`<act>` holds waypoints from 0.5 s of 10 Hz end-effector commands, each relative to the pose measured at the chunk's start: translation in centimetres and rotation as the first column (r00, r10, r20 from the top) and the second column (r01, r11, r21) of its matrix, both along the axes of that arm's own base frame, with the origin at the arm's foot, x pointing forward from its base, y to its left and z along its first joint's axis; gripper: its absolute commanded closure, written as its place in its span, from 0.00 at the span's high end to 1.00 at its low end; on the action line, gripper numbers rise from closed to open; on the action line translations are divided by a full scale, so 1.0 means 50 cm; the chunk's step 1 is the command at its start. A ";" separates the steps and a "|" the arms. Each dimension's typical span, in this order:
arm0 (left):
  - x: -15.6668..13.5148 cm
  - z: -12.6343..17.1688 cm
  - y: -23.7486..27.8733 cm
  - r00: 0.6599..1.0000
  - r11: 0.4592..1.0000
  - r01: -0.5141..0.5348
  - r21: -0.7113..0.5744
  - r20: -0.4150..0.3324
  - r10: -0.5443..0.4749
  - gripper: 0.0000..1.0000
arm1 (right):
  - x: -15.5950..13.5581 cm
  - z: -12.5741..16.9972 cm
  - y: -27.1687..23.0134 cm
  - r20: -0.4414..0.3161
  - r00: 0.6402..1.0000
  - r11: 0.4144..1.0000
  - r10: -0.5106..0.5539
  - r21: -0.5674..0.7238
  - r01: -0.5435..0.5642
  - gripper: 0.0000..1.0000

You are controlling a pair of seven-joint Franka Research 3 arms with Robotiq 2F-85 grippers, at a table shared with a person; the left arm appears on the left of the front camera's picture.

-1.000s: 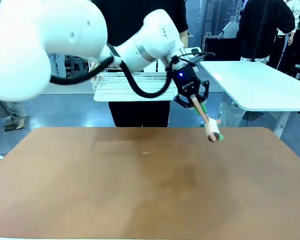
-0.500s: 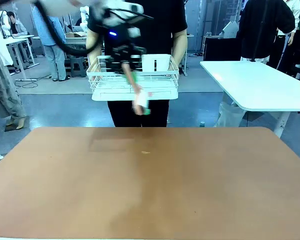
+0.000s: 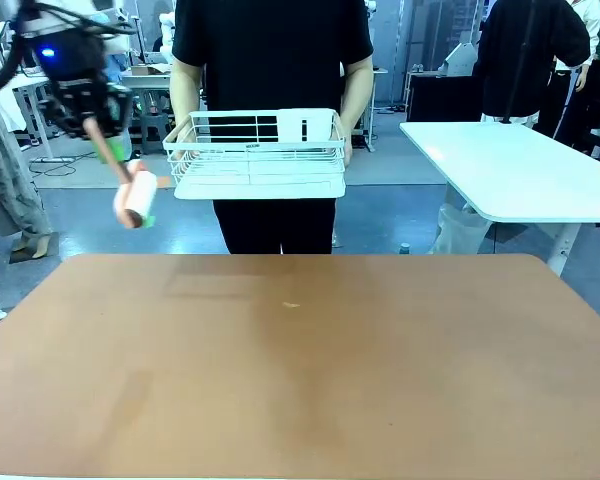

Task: Clean the table.
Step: Clean the table with the Lint Roller when the human lifts the Dish drying rack.

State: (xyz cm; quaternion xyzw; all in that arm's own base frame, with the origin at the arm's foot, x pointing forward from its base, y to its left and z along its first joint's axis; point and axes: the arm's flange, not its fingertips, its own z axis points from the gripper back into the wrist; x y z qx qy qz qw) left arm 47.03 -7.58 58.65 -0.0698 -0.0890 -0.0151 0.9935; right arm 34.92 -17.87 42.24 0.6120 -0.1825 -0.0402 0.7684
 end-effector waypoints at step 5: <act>-0.018 -0.017 0.068 0.999 0.999 -0.043 0.026 0.011 0.043 0.21 | 0.000 0.007 0.002 -0.004 1.000 1.000 -0.004 0.001 0.004 1.00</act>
